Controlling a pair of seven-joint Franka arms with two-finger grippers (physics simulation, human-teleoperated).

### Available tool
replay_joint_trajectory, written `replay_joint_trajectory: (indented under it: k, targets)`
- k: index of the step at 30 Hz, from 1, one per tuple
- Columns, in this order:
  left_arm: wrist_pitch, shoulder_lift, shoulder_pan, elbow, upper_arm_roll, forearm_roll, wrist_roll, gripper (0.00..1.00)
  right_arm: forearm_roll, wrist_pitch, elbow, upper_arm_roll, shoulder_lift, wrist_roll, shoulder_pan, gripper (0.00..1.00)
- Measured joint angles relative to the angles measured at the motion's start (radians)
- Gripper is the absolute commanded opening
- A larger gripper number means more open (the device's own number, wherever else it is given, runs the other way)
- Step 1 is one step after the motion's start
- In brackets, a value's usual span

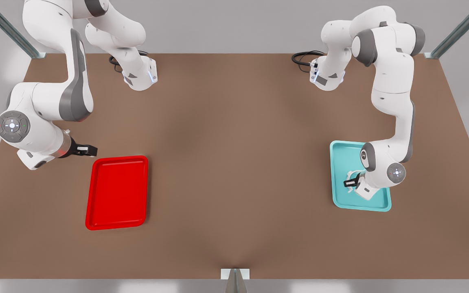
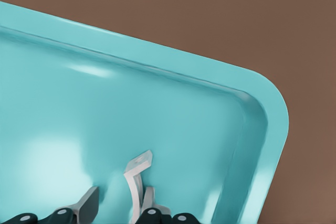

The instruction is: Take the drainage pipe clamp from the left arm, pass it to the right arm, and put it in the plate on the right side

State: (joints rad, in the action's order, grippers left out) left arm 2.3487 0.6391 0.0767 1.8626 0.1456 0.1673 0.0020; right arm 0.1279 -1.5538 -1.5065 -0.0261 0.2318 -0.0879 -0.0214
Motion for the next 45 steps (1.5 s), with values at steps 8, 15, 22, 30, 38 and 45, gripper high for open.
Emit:
replay_joint_trajectory:
  k: [8, 15, 22, 30, 38, 45]
  targets:
    - [0.005, -0.006, 0.001, -0.003, -0.001, 0.002, 0.0, 0.56, 0.0, 0.001, 0.0, 0.0, 0.001, 0.0, 0.003, 1.0]
    - [0.03, -0.003, 0.003, -0.003, -0.001, 0.002, -0.001, 0.45, 0.0, 0.0, 0.0, 0.0, 0.002, 0.001, 0.004, 1.0]
    - [0.038, -0.005, 0.006, -0.005, -0.003, 0.002, -0.011, 0.3, 0.0, -0.001, 0.0, 0.0, 0.002, 0.002, 0.005, 1.0]
    - [0.04, 0.001, 0.009, -0.005, -0.003, 0.002, -0.021, 0.3, 0.0, 0.0, 0.0, 0.0, 0.004, 0.003, 0.005, 1.0]
    - [0.041, 0.006, 0.009, -0.008, -0.004, -0.005, -0.039, 0.21, 0.0, -0.001, 0.0, 0.0, 0.004, 0.004, 0.005, 1.0]
    - [0.038, -0.005, 0.012, -0.013, -0.006, -0.005, -0.057, 0.21, -0.001, 0.0, 0.0, 0.001, 0.003, 0.006, 0.006, 1.0]
